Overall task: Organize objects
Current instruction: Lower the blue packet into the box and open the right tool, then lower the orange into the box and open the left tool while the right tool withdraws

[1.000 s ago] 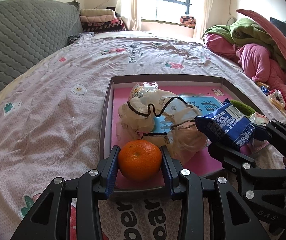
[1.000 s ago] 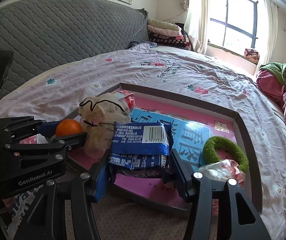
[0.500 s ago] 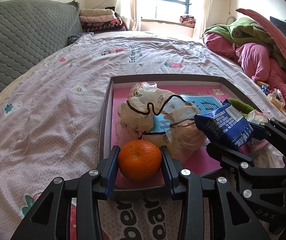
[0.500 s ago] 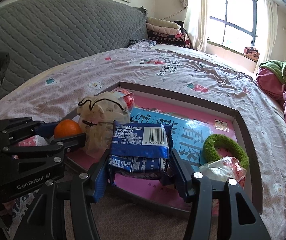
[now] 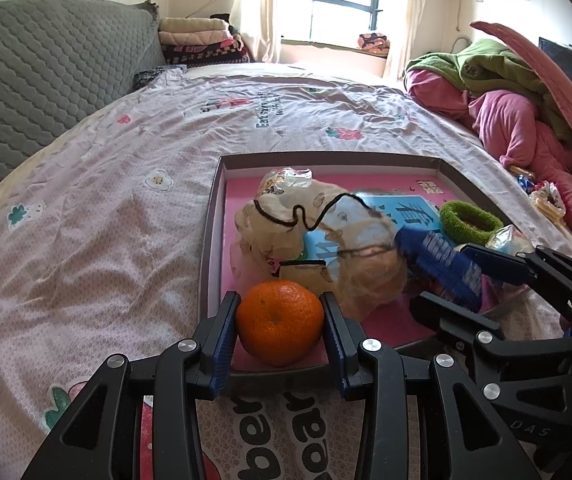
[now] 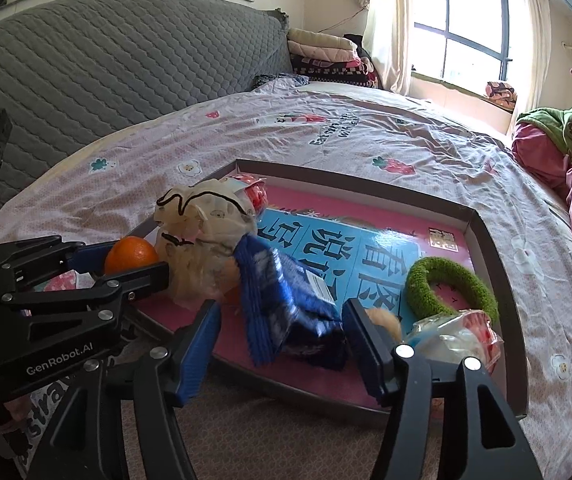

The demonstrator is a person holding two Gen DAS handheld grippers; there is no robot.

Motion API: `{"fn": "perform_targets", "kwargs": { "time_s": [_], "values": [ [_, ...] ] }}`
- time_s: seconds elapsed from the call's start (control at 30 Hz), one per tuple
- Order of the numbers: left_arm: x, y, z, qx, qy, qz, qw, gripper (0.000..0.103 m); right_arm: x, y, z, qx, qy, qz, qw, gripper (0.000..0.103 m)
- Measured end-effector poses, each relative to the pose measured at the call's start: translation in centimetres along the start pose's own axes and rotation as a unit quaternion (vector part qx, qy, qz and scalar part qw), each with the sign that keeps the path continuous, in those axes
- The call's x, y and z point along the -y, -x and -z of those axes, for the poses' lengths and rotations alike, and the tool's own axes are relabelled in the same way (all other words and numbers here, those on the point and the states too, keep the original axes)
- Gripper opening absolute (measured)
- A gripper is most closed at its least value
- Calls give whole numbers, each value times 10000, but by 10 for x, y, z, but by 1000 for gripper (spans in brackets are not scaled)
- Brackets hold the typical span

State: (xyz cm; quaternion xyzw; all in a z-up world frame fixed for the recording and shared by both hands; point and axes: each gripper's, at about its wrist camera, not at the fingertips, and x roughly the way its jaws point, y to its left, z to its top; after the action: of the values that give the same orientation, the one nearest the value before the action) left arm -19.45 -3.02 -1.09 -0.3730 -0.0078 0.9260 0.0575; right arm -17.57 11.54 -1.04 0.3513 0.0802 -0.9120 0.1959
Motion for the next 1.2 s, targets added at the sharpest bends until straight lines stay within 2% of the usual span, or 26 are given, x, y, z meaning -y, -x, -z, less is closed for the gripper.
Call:
{"fn": "perform_targets", "kwargs": {
  "time_s": [0.2,0.57,0.7,0.87,0.93,1.03,1.2],
  "values": [
    [0,1,0,-13,13,39,10000,41,-1,6,-1,91,-30,-11,10000,63],
    [0,6,-1,85,37,103,9999,42,8,29,-9,528,-251,-207,9981,63],
    [1,12,-2,201,30,148,9997,47,9,34,-10,630,-284,-161,9975,63],
    [1,18,-3,295,10,137,9995,48,17,41,-12,825,-424,-108,9956,63],
    [1,21,-3,340,12,131,9993,55,21,45,-14,913,-499,-104,9945,63],
    [1,23,-3,376,-11,93,9992,57,27,50,-15,1012,-598,-10,9931,66],
    [2,24,-4,378,-22,53,9993,61,38,51,-15,1019,-786,9,9917,68]
  ]
}}
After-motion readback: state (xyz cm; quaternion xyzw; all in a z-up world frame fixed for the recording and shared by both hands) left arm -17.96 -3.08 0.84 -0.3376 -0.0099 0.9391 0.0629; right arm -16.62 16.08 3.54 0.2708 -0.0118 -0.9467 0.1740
